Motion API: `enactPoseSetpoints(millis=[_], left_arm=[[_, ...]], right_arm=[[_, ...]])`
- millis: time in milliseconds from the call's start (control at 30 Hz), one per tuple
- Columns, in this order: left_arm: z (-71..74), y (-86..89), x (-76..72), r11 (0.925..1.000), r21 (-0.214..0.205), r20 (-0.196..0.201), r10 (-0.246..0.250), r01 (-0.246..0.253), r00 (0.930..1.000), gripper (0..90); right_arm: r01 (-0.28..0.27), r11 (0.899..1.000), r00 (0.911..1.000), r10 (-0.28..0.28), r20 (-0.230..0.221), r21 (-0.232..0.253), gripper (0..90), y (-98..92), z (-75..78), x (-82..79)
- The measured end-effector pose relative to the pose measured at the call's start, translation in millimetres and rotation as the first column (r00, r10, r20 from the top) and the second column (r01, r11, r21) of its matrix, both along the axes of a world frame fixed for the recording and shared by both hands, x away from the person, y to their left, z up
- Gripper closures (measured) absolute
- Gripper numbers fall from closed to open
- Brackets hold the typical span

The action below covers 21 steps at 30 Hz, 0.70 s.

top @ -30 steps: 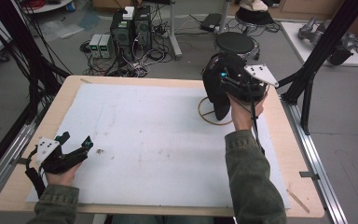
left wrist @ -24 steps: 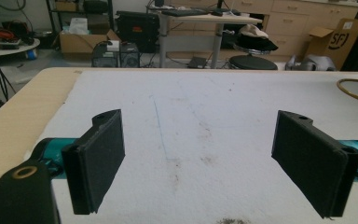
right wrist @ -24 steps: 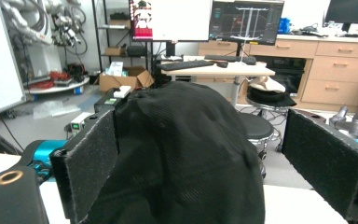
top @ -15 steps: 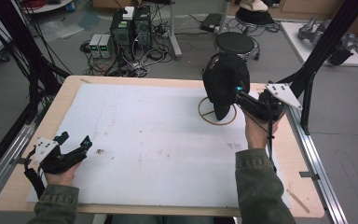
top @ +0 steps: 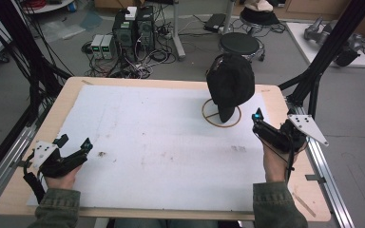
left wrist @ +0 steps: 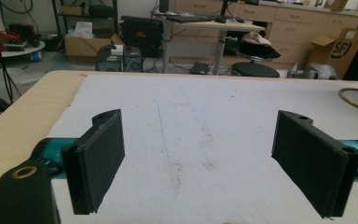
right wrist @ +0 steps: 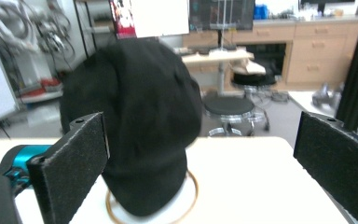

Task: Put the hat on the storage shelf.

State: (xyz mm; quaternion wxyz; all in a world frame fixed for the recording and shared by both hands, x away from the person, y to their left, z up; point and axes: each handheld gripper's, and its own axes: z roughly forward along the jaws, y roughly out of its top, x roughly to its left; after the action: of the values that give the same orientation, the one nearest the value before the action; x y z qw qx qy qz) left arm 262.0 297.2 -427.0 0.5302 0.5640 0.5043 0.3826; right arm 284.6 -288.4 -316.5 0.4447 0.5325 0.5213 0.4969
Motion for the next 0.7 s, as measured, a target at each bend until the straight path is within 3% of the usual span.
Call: enactPoseSetpoints(millis=[167, 433, 600, 700], left_arm=[[-1.8, 1.4, -2.2, 0.9996, -0.003, 0.031, 0.028, -0.028, 0.9991, 16.3], [-5.0, 2.2, -2.3, 0.9989, -0.007, 0.036, 0.047, -0.047, 0.9982, 15.9], [-6.1, 3.0, -2.3, 0.9987, -0.004, 0.032, 0.051, -0.051, 0.9982, 15.6], [-6.9, 3.4, -1.8, 0.9984, -0.003, 0.03, 0.056, -0.056, 0.998, 15.6]], right_arm=[[0.003, 1.0, 0.9991, -0.004, -0.043, -0.007, 2.0, -2.7, -27.1, -8.8], [0.04, 0.999, 0.9955, -0.04, -0.086, -0.009, 2.0, -3.8, -59.1, -19.3], [0.069, 0.998, 0.9943, -0.068, -0.082, 0.006, 2.0, -5.2, -71.2, -25.1], [0.069, 0.997, 0.9946, -0.07, -0.077, -0.014, 2.0, -6.5, -80.7, -28.4]])
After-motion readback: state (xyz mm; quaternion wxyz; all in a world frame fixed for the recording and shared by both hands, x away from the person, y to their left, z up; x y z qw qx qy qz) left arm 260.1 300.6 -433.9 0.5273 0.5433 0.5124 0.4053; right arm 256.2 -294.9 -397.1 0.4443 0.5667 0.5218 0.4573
